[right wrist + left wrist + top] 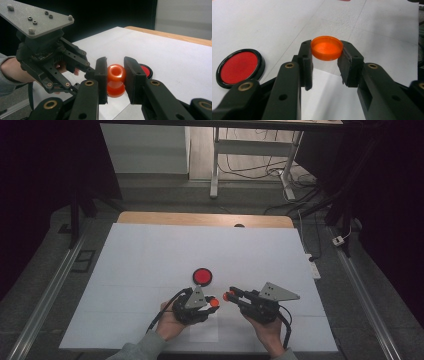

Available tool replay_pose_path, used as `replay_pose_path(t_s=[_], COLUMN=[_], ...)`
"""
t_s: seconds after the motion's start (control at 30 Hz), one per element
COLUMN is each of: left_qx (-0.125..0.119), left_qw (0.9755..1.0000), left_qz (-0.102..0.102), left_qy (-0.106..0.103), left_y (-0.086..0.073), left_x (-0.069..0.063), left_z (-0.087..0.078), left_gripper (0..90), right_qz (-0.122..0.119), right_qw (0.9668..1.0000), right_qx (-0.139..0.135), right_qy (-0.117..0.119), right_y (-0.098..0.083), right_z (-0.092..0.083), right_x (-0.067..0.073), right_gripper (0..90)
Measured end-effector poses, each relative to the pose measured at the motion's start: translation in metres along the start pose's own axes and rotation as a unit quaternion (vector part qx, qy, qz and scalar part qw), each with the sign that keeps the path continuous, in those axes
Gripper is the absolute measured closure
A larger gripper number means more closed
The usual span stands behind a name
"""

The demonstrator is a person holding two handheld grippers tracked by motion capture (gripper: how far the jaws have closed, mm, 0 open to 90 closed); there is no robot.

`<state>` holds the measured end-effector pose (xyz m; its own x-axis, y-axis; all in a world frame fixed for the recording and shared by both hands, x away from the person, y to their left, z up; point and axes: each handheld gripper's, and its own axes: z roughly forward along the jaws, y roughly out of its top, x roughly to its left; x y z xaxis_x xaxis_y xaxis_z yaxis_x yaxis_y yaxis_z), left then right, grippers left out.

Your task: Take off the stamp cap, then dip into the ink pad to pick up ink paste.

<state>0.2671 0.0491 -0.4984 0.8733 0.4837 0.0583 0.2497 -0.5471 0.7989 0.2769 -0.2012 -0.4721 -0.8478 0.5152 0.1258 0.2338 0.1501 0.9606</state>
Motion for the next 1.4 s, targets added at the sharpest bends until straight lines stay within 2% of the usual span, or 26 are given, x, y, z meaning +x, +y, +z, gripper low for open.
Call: replay_pose_path(t_s=[0.43,0.73,0.93,1.13,1.4], left_qx=[-0.016,-0.018,-0.019,-0.023,-0.029], left_qw=[0.9997,0.9995,0.9988,0.9970,0.9949], left_qz=[-0.019,-0.027,-0.042,-0.067,-0.084], left_qy=[0.001,0.004,0.015,0.030,0.046], left_y=[-0.004,-0.014,-0.027,-0.045,-0.061], left_x=[0.007,0.011,0.016,0.024,0.027], left_z=[-0.017,-0.032,-0.048,-0.066,-0.087], left_gripper=[65.3,65.2,65.2,65.1,65.1], right_qz=[0.002,0.004,0.003,0.004,0.003], right_qw=[1.0000,1.0000,0.9999,0.9998,0.9998], right_qx=[-0.003,-0.002,-0.002,-0.001,-0.003], right_qy=[0.001,-0.003,-0.011,-0.019,-0.021], right_y=[-0.002,-0.003,-0.003,-0.004,-0.004], right_z=[-0.004,-0.007,-0.010,-0.014,-0.016], right_x=[-0.003,-0.006,-0.008,-0.011,-0.013], right_gripper=[73.4,73.4,73.3,73.3,73.3])
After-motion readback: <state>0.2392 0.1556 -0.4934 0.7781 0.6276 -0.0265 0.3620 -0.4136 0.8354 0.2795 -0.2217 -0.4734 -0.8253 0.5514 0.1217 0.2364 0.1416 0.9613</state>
